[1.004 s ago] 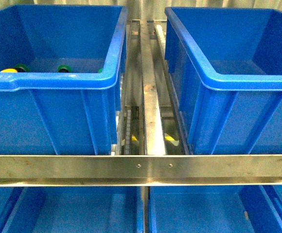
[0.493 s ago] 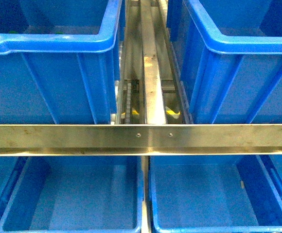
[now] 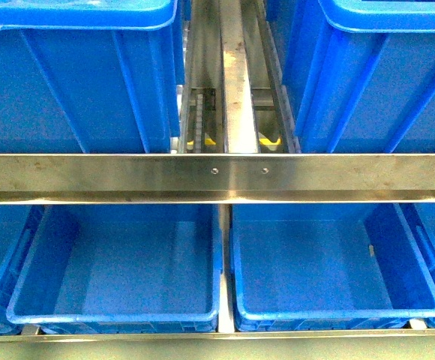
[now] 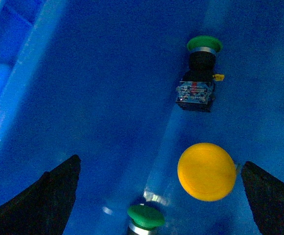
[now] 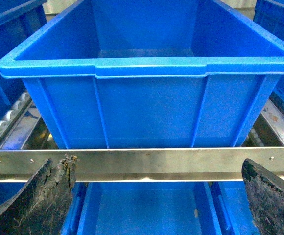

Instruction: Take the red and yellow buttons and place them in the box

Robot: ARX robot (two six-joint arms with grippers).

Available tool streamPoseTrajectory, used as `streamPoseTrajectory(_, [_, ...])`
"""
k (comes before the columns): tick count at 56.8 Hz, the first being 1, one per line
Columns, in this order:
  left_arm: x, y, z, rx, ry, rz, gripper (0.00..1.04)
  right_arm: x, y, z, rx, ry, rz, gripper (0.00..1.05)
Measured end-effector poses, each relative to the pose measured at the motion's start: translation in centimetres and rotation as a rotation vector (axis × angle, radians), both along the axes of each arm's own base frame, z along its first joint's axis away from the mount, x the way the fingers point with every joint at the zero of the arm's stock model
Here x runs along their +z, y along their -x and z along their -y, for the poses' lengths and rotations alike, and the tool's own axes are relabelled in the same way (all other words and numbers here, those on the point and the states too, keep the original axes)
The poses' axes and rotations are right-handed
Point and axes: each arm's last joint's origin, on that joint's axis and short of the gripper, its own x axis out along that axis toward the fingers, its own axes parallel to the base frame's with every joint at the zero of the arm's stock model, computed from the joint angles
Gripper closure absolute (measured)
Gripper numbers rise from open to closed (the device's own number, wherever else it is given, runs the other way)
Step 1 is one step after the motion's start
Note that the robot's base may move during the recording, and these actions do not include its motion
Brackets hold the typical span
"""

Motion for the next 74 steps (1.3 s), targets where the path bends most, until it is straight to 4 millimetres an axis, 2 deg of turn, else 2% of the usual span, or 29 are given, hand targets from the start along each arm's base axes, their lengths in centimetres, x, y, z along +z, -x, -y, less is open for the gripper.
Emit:
streamPoseTrajectory(25, [-2.9, -1.5, 0.3, -0.021, 0.021, -0.041, 0.08, 0.0, 0.0, 0.0, 0.000, 0.000, 0.000, 0.06])
streamPoseTrajectory(38, [-3.7, -2.2, 0.3, -0.020, 0.024, -0.048, 0.08, 0.0, 0.0, 0.0, 0.000, 0.000, 0.000, 0.06])
streamPoseTrajectory(48, [-4.5, -2.5, 0.3, -0.025, 0.040, -0.058, 0.48, 0.0, 0.0, 0.0, 0.000, 0.000, 0.000, 0.06])
streamPoseTrajectory(53, [-5.0, -2.7, 0.4, -0.026, 0.052, -0.057, 0.65, 0.0, 0.0, 0.0, 0.000, 0.000, 0.000, 0.06])
streamPoseTrajectory(60, [-4.9, -2.7, 0.4, -0.027, 0.060, -0.041, 0.72, 0.0, 0.0, 0.0, 0.000, 0.000, 0.000, 0.06])
streamPoseTrajectory(67, [-4.7, -2.8, 0.5, -0.043, 0.087, -0.009, 0.72, 0.0, 0.0, 0.0, 0.000, 0.000, 0.000, 0.06])
streamPoseTrajectory(74, [-3.8, -2.0, 0.6, -0.079, 0.150, 0.057, 0.72, 0.0, 0.0, 0.0, 0.000, 0.000, 0.000, 0.06])
